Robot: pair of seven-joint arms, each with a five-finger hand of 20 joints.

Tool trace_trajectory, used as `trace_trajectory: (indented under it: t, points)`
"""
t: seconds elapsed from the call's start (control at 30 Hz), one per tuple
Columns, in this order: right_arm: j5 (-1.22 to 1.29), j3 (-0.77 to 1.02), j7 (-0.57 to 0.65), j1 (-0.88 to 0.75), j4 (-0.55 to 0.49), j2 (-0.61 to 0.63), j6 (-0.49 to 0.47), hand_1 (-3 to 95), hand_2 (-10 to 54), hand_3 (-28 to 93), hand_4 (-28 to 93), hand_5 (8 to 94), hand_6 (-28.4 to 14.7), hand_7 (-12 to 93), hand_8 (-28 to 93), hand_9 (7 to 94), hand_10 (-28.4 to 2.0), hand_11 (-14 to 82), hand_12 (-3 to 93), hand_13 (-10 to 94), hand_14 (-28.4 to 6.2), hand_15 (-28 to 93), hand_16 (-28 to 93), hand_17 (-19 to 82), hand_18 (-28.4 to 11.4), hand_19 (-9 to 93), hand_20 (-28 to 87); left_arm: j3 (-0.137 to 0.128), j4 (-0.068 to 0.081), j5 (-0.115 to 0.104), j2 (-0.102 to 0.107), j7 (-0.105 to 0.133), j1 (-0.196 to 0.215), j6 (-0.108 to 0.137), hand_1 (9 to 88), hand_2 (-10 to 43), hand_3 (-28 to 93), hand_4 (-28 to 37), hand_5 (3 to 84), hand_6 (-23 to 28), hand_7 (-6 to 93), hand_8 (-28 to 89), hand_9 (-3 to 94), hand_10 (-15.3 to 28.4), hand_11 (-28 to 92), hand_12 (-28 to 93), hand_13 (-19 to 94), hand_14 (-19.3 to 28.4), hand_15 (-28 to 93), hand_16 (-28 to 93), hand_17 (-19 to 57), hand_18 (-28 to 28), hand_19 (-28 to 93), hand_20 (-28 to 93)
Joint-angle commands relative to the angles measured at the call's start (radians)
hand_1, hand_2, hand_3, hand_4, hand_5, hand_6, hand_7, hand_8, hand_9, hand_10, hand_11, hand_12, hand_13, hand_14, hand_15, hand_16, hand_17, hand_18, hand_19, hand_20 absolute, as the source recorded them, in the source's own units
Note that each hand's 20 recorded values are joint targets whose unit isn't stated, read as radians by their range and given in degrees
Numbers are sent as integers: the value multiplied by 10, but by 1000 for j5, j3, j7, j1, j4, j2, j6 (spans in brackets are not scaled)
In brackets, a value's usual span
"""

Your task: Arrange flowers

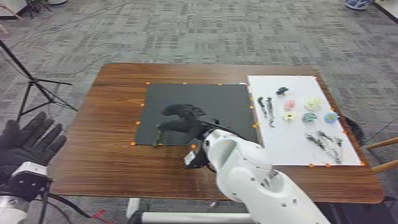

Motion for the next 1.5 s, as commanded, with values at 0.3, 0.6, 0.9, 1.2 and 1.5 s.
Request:
trace_trajectory:
  t: [0.3,0.6,0.9,1.2,1.5]
  points:
    - [-117,410,244,-219,-118,331,181,250,-26,691,-220,428,-166,56,-83,378,-284,172,177,356,-273,730,188,240,-284,824,331,-88,-43,-6,-34,77,76,-16,222,184,645,-283,329,67,75,-66,265,107,94,123,191,113,153,-10,-35,92,138,114]
    - [-172,582,321,-379,-140,390,82,335,-95,690,-268,512,-178,55,-82,434,-273,196,171,394,-253,730,220,252,-284,843,322,-98,-48,-16,-38,93,86,4,221,183,648,-283,329,68,75,-65,267,109,96,124,191,113,155,-9,-34,91,135,114]
    - [-248,612,436,-440,-127,416,13,399,-95,683,-282,544,-160,72,-82,488,-256,219,182,447,-239,743,250,277,-284,866,333,-93,-45,-14,-38,85,77,8,221,183,650,-283,330,68,76,-65,269,111,98,124,192,115,158,-10,-34,91,135,115]
    - [-204,740,478,-577,-155,395,-57,427,-95,667,-283,574,-158,65,-86,509,-251,213,182,459,-234,733,273,281,-284,868,340,-107,-47,-9,-46,76,89,5,224,182,648,-283,331,69,76,-66,269,112,100,124,192,117,161,-10,-34,91,136,115]
    - [-133,784,473,-618,-164,365,-60,446,-95,641,-283,635,-130,81,-92,566,-235,219,188,495,-217,724,296,282,-284,862,352,-105,-51,-9,-52,73,96,6,225,183,648,-283,331,69,77,-66,270,112,100,124,192,117,163,-11,-34,91,136,115]
